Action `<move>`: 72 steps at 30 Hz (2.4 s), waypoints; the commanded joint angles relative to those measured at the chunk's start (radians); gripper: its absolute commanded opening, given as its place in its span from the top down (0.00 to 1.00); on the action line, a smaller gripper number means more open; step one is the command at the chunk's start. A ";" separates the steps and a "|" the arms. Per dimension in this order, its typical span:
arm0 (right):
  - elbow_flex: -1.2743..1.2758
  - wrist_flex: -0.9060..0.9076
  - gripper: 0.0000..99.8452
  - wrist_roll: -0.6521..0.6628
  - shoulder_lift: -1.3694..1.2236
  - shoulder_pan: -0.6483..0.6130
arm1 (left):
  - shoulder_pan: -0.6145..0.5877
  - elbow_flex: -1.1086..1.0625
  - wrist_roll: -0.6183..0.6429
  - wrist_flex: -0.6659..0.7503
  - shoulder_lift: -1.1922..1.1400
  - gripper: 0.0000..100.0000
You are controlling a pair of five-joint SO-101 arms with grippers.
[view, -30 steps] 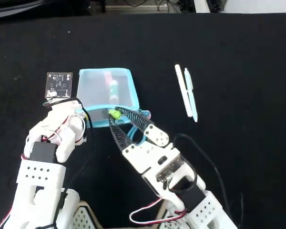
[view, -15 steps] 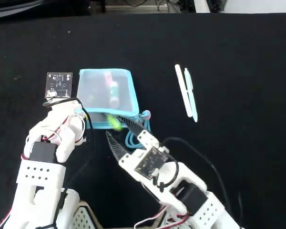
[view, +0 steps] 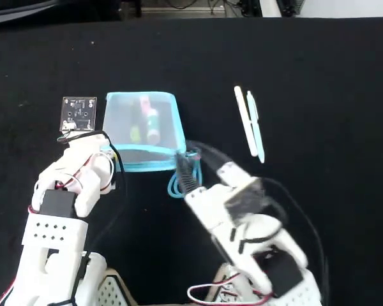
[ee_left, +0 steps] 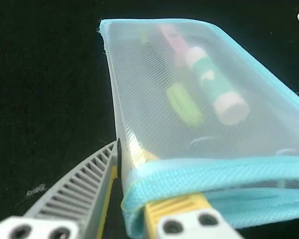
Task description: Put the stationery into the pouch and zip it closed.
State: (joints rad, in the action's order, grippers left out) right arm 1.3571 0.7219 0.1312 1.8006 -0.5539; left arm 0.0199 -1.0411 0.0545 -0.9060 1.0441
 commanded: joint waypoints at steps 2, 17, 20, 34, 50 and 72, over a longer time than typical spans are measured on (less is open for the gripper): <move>-0.254 0.140 0.93 -0.089 -0.027 0.176 | -0.007 0.016 0.009 0.003 0.000 0.97; -0.595 0.166 0.93 -0.196 -0.811 0.437 | -0.007 0.016 0.009 0.002 0.000 0.97; -0.676 0.169 0.93 -0.192 -0.984 0.462 | -0.007 0.016 0.009 0.002 0.000 0.97; -1.098 0.172 0.84 -0.189 -1.735 0.563 | -0.007 0.016 0.009 0.002 0.000 0.97; -1.497 0.259 0.90 0.014 -2.192 0.560 | -0.007 0.015 0.009 0.000 0.000 0.97; -2.118 0.631 0.83 0.130 -2.684 0.566 | -0.007 0.015 0.009 0.000 0.000 0.97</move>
State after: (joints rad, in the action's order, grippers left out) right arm -0.6268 1.2804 0.2140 -0.8646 -0.0015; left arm 0.0199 -1.0411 0.0545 -0.9060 1.0441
